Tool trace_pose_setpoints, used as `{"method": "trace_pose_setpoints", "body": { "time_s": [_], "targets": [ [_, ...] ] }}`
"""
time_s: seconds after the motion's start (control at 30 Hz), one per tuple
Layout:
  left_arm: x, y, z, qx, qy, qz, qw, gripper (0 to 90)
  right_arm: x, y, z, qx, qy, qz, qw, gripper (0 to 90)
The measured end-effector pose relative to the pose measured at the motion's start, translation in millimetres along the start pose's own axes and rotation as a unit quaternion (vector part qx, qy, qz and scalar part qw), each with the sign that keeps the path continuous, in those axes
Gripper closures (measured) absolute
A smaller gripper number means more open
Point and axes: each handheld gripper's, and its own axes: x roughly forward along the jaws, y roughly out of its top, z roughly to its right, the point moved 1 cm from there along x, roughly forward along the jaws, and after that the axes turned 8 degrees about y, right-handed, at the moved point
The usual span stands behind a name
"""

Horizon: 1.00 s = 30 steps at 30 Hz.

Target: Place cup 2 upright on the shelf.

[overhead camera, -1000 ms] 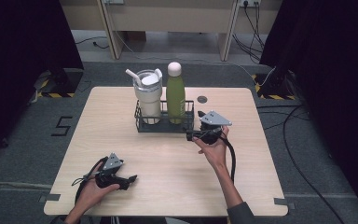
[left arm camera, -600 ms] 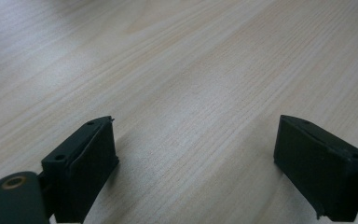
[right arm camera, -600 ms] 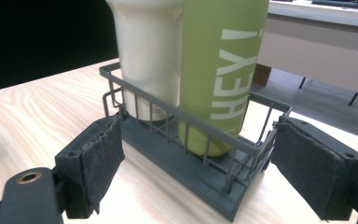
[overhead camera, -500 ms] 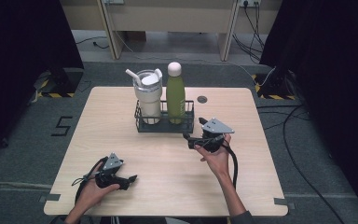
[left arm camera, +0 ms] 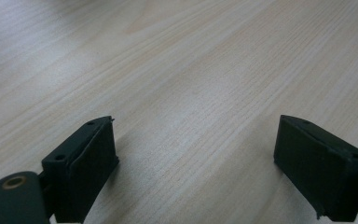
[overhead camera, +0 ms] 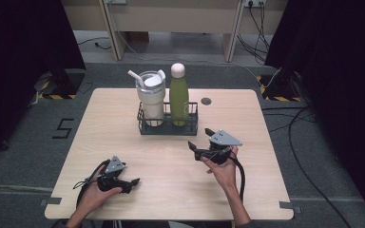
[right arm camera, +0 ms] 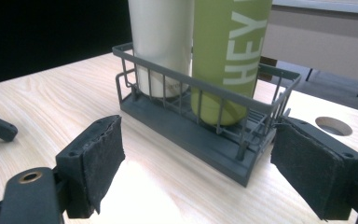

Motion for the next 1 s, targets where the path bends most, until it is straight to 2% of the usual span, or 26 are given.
{"method": "trace_pose_setpoints", "body": {
  "time_s": [0.27, 0.53, 1.0],
  "targets": [
    [0.0, 0.0, 0.0, 0.000, 0.000, 0.000, 1.0000, 11.9, -4.4, -8.5, -2.7, -0.002, 0.004, -0.011, 0.9999, 16.9],
    [0.0, 0.0, 0.0, 0.000, 0.000, 0.000, 1.0000, 11.9, -14.6, -17.0, -8.7, -0.007, 0.010, -0.039, 0.9992, 16.5],
    [0.0, 0.0, 0.0, 0.000, 0.000, 0.000, 1.0000, 11.9, -25.2, -24.1, -17.8, -0.008, 0.022, -0.057, 0.9981, 15.4]
  ]
}}
